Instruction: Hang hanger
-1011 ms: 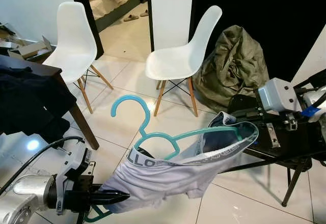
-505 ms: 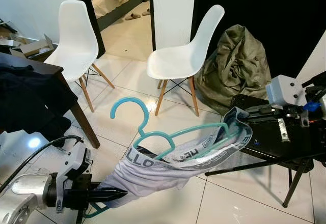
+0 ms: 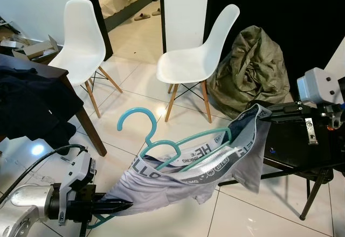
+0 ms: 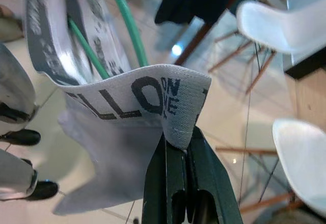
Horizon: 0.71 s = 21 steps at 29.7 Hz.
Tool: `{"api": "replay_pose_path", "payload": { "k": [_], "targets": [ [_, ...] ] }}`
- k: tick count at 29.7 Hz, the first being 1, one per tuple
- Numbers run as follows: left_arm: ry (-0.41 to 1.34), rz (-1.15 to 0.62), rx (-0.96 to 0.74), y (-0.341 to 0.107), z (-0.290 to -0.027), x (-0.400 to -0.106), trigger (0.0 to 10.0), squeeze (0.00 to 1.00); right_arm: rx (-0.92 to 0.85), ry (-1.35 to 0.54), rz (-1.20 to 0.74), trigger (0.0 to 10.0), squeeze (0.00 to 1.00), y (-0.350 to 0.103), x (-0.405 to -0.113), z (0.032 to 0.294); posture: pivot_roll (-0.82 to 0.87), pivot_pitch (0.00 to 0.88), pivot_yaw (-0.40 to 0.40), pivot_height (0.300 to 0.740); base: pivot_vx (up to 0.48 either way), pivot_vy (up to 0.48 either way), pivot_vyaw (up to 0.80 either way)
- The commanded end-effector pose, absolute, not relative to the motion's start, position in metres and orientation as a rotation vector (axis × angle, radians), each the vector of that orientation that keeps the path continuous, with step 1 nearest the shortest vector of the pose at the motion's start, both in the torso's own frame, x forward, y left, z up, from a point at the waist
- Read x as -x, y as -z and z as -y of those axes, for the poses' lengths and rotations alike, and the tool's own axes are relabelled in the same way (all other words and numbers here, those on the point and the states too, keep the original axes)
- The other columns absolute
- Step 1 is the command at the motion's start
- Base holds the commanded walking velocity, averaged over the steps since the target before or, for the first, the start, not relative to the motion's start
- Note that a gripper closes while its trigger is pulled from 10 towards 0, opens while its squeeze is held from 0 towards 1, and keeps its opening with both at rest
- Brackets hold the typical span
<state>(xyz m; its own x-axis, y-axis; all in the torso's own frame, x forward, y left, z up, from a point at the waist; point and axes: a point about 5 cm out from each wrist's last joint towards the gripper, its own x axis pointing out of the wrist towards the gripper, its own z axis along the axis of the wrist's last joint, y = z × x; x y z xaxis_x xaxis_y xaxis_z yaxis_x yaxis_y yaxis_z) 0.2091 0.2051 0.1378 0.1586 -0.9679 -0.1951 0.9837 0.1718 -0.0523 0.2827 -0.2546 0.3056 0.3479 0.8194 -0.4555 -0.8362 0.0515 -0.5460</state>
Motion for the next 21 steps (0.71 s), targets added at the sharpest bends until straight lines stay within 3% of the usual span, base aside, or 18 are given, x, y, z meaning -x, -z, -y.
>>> {"api": "replay_pose_path", "payload": {
  "k": [1, 6, 13, 21],
  "targets": [
    [1.388, -0.211, -0.118, -0.139, -0.211, -0.21, 8.3, 0.0, 0.839, -1.297, -0.008, 0.0, 0.0, -0.304, -0.28, 0.248, 0.0, 0.095, 0.047, 0.74, 0.0, 0.0, 0.0],
    [1.384, -0.184, -0.117, -0.14, -0.205, -0.215, 7.9, 0.0, 0.845, -1.34, -0.012, 0.0, 0.0, -0.285, -0.284, 0.218, 0.0, 0.09, 0.049, 0.74, 0.0, 0.0, 0.0],
    [1.37, -0.136, -0.118, -0.14, -0.195, -0.222, 7.2, 0.0, 0.916, -1.286, -0.003, 0.0, 0.0, -0.269, -0.298, 0.194, -0.01, 0.084, 0.049, 0.74, 0.0, 0.0, 0.0],
    [1.388, -0.121, -0.114, -0.136, -0.184, -0.223, 7.0, 0.0, 0.905, -1.263, 0.082, 0.0, 0.0, -0.273, -0.304, 0.175, -0.01, 0.085, 0.049, 0.74, 0.0, 0.0, 0.0]
  ]
}}
